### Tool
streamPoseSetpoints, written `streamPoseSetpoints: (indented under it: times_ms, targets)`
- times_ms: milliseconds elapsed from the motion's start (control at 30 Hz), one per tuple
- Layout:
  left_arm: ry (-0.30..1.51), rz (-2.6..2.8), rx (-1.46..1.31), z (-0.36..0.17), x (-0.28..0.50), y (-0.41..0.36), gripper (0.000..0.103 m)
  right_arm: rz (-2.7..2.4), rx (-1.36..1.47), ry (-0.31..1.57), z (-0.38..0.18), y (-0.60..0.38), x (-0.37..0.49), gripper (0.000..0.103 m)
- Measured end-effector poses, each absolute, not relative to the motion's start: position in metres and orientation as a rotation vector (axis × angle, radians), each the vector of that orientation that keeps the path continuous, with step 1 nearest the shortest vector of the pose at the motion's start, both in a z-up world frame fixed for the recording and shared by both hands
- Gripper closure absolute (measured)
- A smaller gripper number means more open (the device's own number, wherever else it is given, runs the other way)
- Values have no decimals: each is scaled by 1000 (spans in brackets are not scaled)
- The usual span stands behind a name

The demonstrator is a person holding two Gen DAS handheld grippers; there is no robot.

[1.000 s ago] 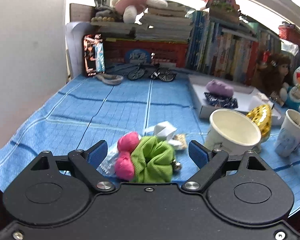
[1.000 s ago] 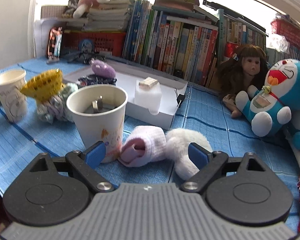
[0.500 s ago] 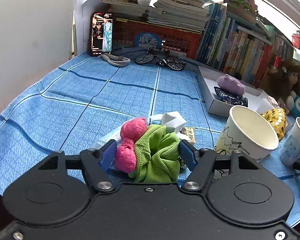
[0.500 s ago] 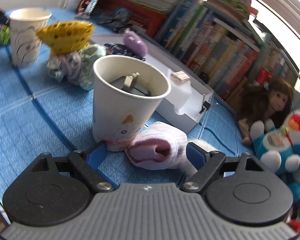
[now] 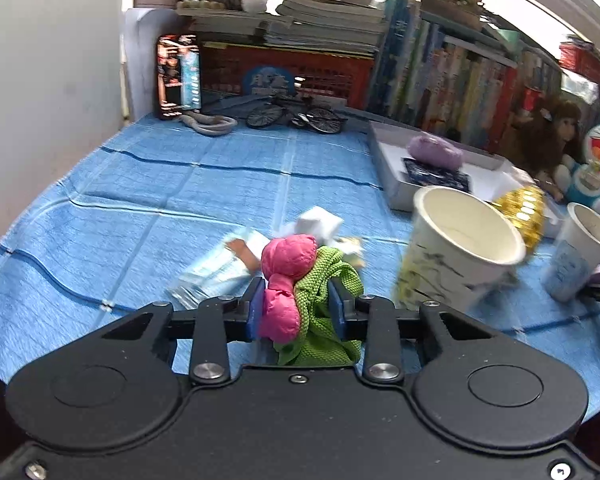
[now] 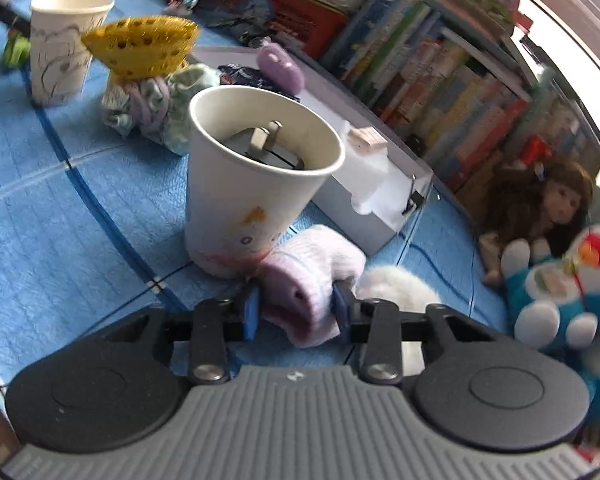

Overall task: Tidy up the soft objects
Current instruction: 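Close the left gripper on the green scrunchie while the right grasps the pink-white sock, then lift and carry the green scrunchie and sock over the white tray with both tools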

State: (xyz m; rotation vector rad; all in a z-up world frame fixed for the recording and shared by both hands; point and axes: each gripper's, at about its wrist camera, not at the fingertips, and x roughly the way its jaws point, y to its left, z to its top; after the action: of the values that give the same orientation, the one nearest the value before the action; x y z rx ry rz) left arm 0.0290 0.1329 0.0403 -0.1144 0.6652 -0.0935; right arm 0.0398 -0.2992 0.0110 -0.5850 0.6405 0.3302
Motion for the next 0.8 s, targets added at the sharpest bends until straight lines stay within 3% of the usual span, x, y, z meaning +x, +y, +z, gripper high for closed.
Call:
streamPoseSetpoints:
  times_ms: [167,367,433,467,500,533,600,633,800]
  targets:
    - [683,-173,-72,42,9,116,72,282,-504,611,14,-300,20,78]
    - [668,-201,-61,44,-9,106,70,293,-282,561,22,-308,-10,82]
    - [647,-185,-39,43,-12,104,64,325,-210,548,24,-312,-17,81]
    - [640,-175,-29,42,-13,103,62,329,-184,537,24,-313,-20,73]
    - [634,-169,-27,40,-13,102,61,319,-166,519,24,-314,-24,58]
    - [630,-164,-29,39,-10,103,58,306,-161,499,24,-313,-27,55]
    - [618,-158,-42,35,-9,103,51,258,-174,457,23,-312,-28,32]
    - [614,-154,-49,33,-7,103,46,236,-185,444,22,-312,-26,29]
    - [611,-152,-26,25,-3,97,37,184,-268,458,16,-310,-2,27]
